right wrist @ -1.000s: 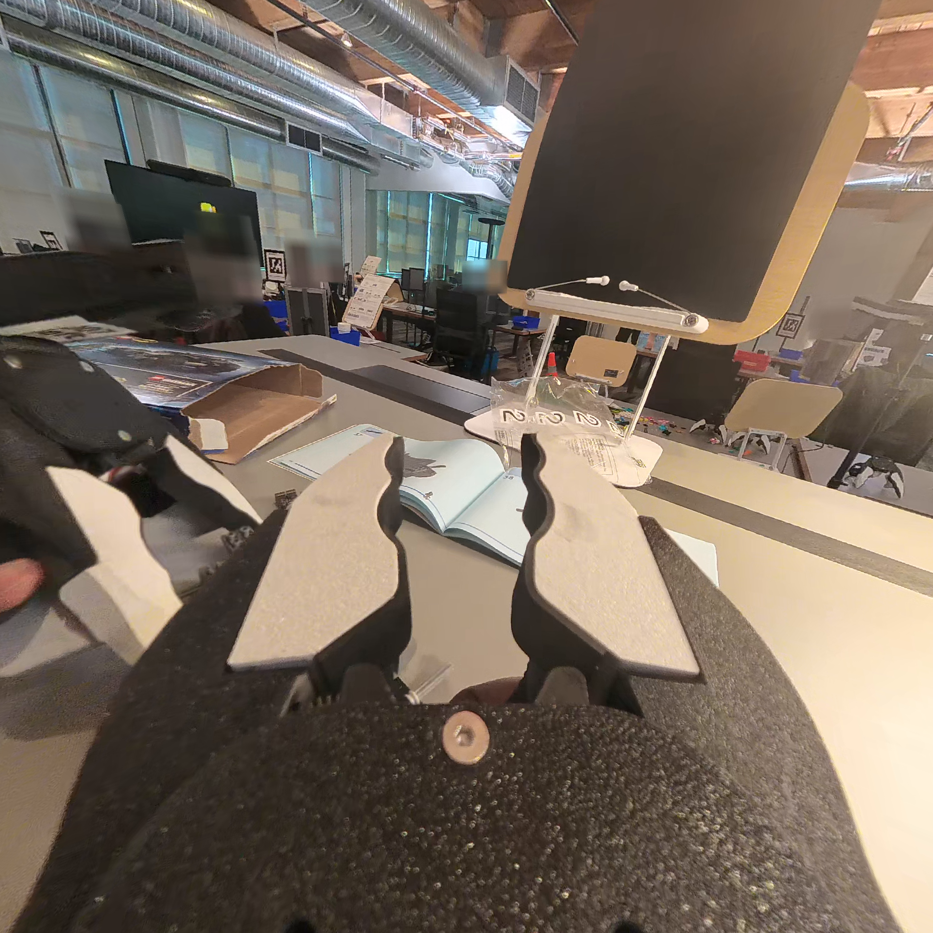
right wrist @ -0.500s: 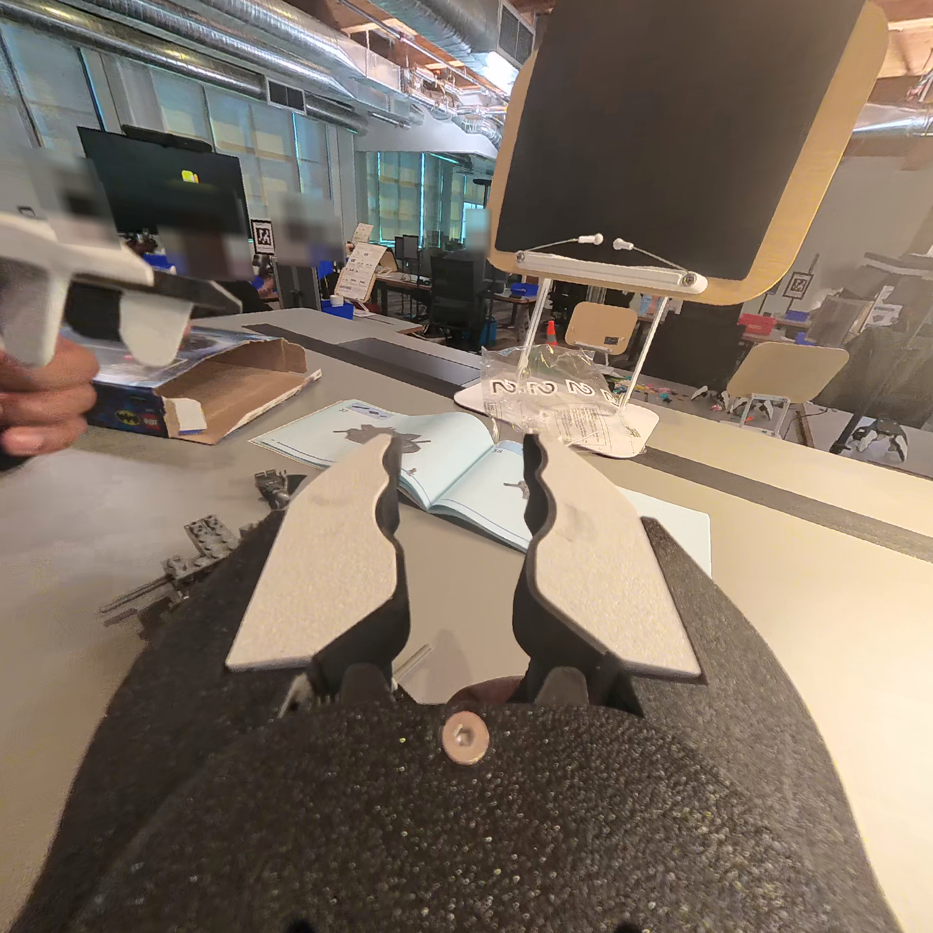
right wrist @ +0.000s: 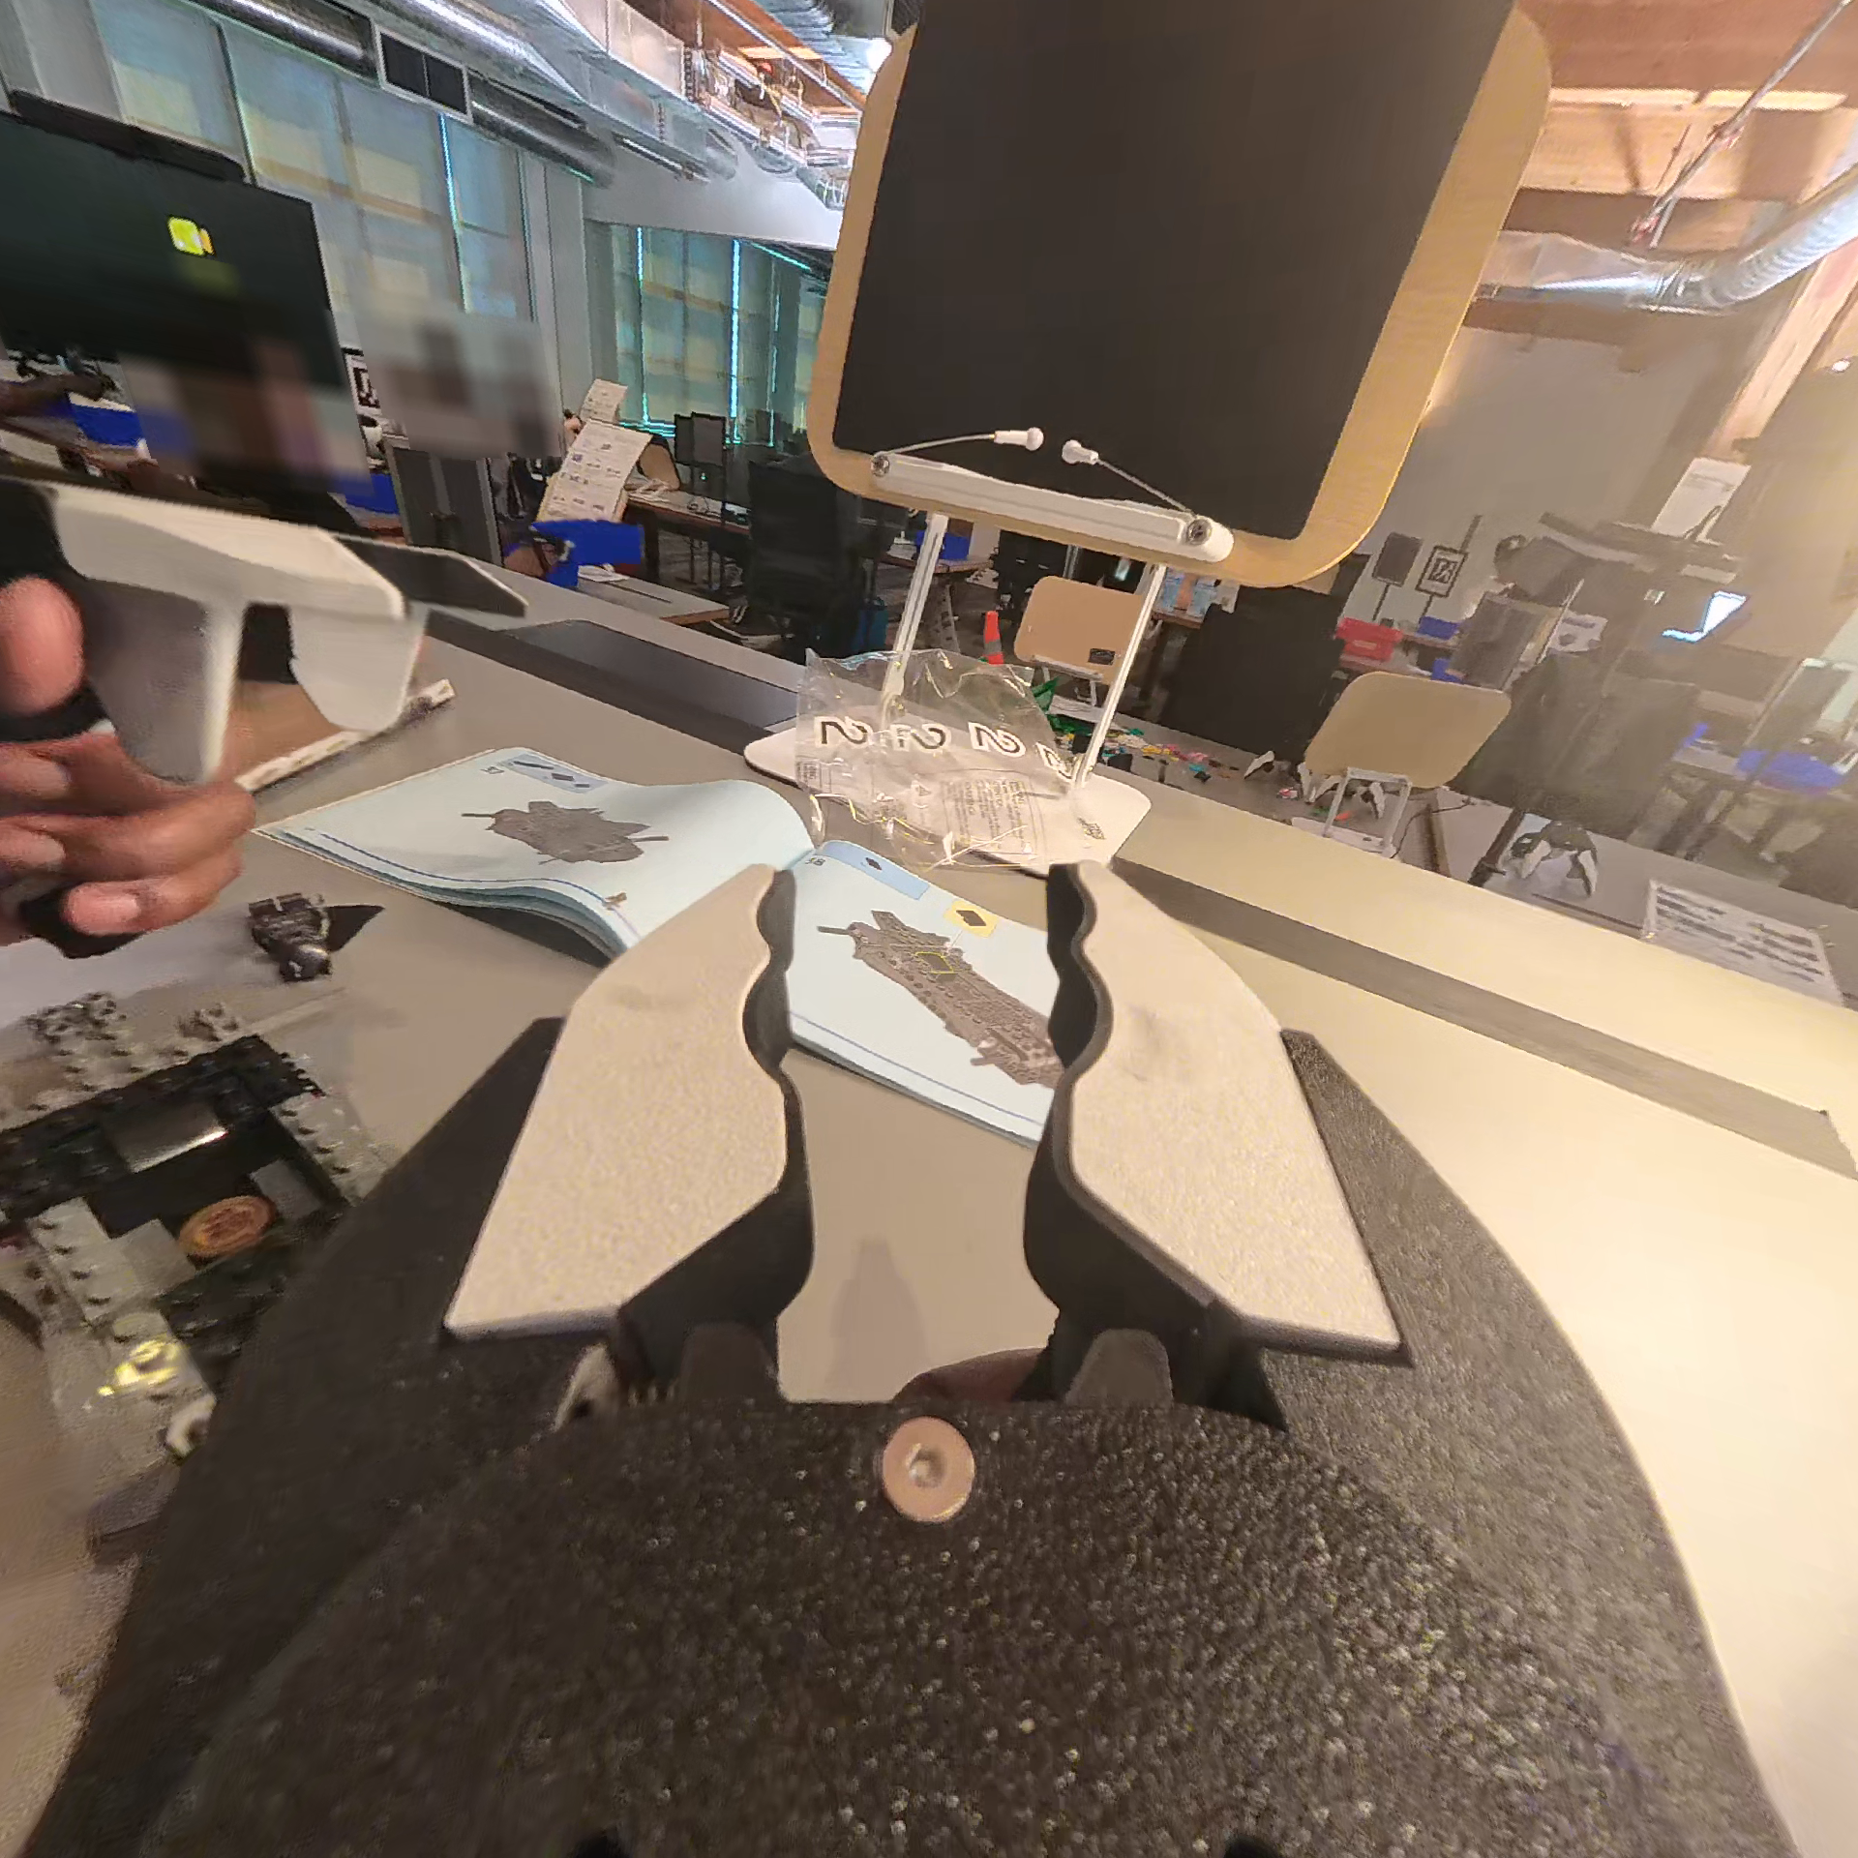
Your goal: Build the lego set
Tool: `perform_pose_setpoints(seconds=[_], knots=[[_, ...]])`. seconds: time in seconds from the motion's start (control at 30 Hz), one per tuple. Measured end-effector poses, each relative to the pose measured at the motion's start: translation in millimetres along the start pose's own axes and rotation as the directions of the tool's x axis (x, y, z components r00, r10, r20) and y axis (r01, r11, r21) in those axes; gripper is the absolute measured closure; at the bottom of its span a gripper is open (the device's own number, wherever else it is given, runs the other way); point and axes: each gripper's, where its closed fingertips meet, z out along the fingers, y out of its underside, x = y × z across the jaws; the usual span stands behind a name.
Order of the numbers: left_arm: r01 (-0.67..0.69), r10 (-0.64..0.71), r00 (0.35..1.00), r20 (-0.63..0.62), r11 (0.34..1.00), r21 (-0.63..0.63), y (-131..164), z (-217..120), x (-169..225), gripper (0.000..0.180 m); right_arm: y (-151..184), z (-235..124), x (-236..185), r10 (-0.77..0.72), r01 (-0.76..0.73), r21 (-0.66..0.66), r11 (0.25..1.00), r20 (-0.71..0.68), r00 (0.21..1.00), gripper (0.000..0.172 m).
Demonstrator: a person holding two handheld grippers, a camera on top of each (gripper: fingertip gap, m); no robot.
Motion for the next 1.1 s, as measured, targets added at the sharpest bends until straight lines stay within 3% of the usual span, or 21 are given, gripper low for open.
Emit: perform_pose_setpoints(seconds=[0.13, 0.23, 0.3, 0.37, 0.43, 0.83, 0.97, 1.1], knots=[[0.077, -0.071, 0.995, -0.076, 0.994, 0.077, -10, -9, -3, 0.094, -1, 14, 8, -0.063, 0.064, 0.019, 0.998, -0.04, 0.997, 0.122], [0.06, -0.051, 0.993, -0.107, 0.995, 0.08, -11, -15, -4, 0.094, 6, 35, 15, -0.159, 0.158, -0.017, 0.987, -0.063, 0.985, 0.122], [0.044, -0.036, 0.993, -0.112, 0.996, 0.073, -13, -19, -5, 0.094, 23, 55, 18, -0.272, 0.267, -0.122, 0.956, -0.023, 0.962, 0.122], [0.027, -0.021, 0.994, -0.11, 0.998, 0.059, -13, -23, -8, 0.094, 56, 72, 18, -0.343, 0.363, -0.298, 0.883, 0.118, 0.932, 0.119], [0.007, -0.004, 0.996, -0.094, 0.999, 0.036, -10, -25, -13, 0.094, 70, 79, 17, -0.34, 0.391, -0.372, 0.842, 0.198, 0.92, 0.113], [0.194, -0.186, 0.979, -0.083, 0.976, 0.097, -11, -27, -46, 0.097, 70, 71, 7, -0.297, 0.373, -0.341, 0.863, 0.254, 0.92, 0.114], [0.211, -0.203, 0.976, -0.076, 0.969, 0.124, -14, -30, -53, 0.099, 94, 62, 5, -0.263, 0.409, -0.45, 0.794, 0.352, 0.898, 0.115], [0.254, -0.24, 0.965, -0.103, 0.955, 0.154, -17, -30, -53, 0.103, 103, 55, 3, -0.146, 0.353, -0.518, 0.779, 0.398, 0.906, 0.109]])
